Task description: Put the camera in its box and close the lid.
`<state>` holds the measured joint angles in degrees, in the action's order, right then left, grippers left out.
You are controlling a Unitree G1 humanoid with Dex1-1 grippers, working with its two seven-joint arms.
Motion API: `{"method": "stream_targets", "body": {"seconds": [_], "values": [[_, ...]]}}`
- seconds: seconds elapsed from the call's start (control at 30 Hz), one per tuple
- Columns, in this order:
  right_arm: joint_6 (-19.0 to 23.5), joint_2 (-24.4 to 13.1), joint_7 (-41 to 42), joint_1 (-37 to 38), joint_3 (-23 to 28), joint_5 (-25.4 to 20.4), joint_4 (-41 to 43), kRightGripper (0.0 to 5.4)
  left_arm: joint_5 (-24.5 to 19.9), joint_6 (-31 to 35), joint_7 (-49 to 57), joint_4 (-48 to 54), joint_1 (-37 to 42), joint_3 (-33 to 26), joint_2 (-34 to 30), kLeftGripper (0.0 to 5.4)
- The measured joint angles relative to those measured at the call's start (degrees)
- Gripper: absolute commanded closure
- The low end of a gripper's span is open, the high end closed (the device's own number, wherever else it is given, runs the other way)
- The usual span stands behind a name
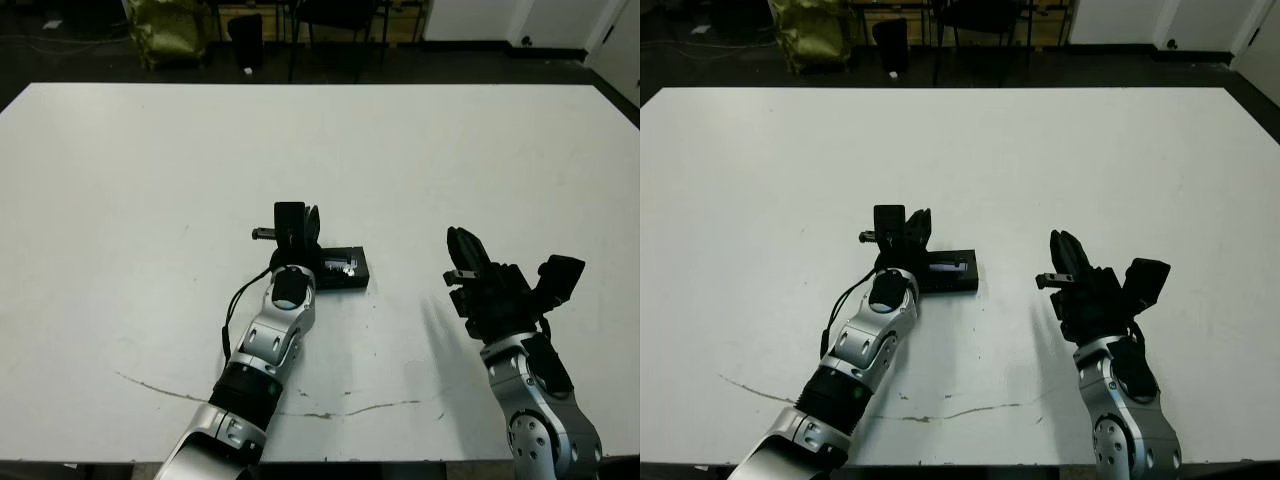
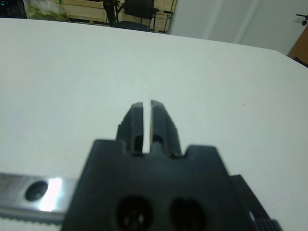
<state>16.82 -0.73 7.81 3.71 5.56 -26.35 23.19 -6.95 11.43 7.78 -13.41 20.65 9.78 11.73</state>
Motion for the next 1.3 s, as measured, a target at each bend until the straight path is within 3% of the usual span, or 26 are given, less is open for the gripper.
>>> {"method": "stream_targets", "body": {"seconds": [0.13,0.23,0.43,0.53,0.7,0.93,1.13,1.3], "values": [[0.26,0.01,-0.30,0.07,-0.03,-0.09,0.50,5.40,-8.29,7.11,-5.13,17.59,-9.49,-5.15,-3.69,5.37],[0.69,0.05,-0.60,-0.09,-0.03,-0.18,1.18,5.40,-13.89,10.69,-6.98,29.36,-9.98,-10.93,-7.05,5.37],[0.67,-0.31,-1.10,-0.30,0.04,0.12,1.65,5.40,-19.63,10.90,-9.45,39.69,-12.51,-22.87,-14.25,5.37],[0.15,-0.62,-1.05,-0.68,-0.05,1.39,0.97,5.40,-19.35,6.79,-11.27,39.11,-15.63,-27.83,-17.43,5.37],[-4.72,-1.12,-0.62,-0.92,-0.63,6.09,-1.91,5.40,-18.50,3.07,-14.93,36.68,-21.51,-30.63,-19.78,5.37],[-10.88,-0.61,-0.07,0.17,-2.30,10.44,-6.12,5.40,-14.97,-4.03,-24.36,33.52,-29.74,-25.67,-21.52,5.37],[-13.20,0.29,-0.24,2.38,-3.10,12.46,-7.24,5.40,-10.46,-9.68,-16.88,32.63,-30.79,-21.37,-13.51,5.37],[-13.85,0.54,-0.20,2.39,-3.00,12.14,-7.32,5.40,-8.71,-9.49,-13.45,34.28,-29.95,-19.83,-12.02,5.37]]}}
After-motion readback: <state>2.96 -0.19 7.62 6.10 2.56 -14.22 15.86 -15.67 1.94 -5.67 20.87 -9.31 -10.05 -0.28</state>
